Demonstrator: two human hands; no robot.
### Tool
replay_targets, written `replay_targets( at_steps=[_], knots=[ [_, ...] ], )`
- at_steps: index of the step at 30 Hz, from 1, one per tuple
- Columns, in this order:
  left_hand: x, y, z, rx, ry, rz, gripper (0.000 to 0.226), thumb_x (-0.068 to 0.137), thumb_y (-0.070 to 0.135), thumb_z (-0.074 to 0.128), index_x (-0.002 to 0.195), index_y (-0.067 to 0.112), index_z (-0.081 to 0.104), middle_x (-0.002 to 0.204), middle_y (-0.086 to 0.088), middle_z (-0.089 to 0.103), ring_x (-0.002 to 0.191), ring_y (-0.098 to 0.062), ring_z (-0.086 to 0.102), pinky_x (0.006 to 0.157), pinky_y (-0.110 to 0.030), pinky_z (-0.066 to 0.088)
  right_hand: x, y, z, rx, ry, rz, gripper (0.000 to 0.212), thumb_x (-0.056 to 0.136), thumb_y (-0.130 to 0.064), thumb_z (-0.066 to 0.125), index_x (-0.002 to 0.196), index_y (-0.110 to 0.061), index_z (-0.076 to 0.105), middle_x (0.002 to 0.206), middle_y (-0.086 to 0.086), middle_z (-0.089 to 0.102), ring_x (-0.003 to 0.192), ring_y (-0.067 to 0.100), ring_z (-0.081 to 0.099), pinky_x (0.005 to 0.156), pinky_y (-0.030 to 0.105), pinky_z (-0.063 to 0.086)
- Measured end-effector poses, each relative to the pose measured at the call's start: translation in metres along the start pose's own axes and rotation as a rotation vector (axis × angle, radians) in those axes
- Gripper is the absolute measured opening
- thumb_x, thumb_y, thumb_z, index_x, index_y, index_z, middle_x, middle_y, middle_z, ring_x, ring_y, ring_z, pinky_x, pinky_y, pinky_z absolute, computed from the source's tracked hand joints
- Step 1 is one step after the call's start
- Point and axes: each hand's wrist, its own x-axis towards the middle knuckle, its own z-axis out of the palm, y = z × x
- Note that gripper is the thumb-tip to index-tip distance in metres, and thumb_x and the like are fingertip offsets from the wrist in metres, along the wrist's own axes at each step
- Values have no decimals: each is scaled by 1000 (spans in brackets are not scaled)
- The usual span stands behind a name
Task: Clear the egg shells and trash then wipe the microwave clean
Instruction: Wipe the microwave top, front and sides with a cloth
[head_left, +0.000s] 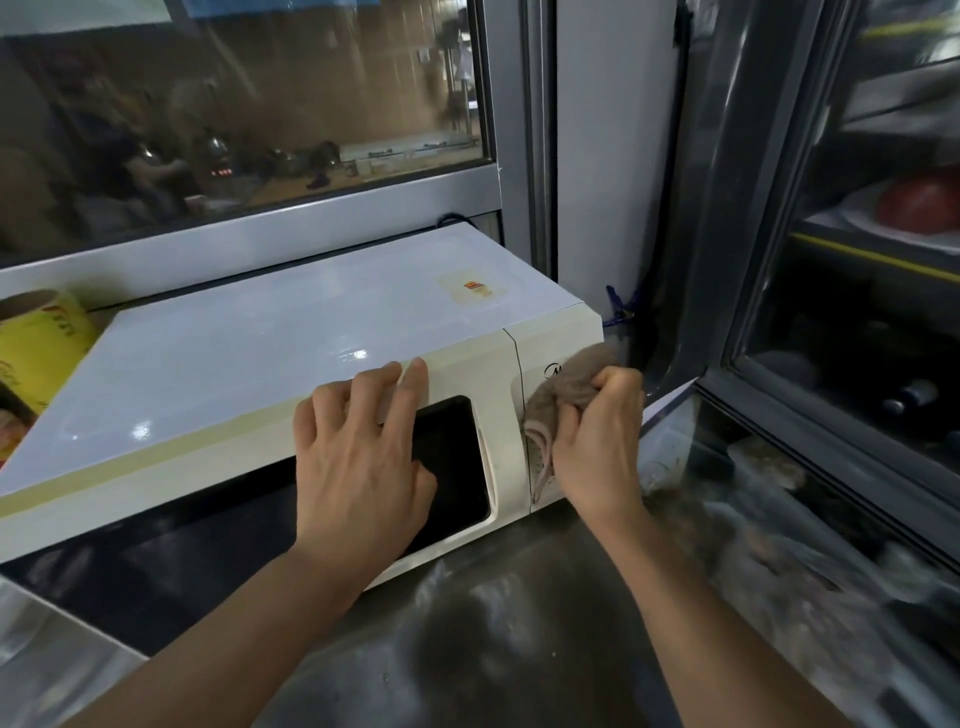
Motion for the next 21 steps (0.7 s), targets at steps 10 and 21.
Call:
replay_targets(
  at_steps=[10, 21],
  knots=[
    [0, 2, 0, -8, 11, -8, 78, 53, 17, 71, 128, 12, 50, 119, -10, 52, 96, -30, 35, 82, -45, 41, 25, 29, -16, 234, -95, 460, 18, 93, -16, 52, 103, -15, 37, 103, 8, 59, 91, 21, 58, 76, 35, 49],
    [0, 4, 3, -22, 13, -34, 76, 55, 18, 70, 128, 13, 48, 120, -10, 50, 98, -30, 34, 86, -46, 38, -17, 38, 7, 111, -34, 373, 23, 88, -7, 58, 90, -16, 37, 107, 13, 57, 99, 26, 57, 81, 22, 40]
  ],
)
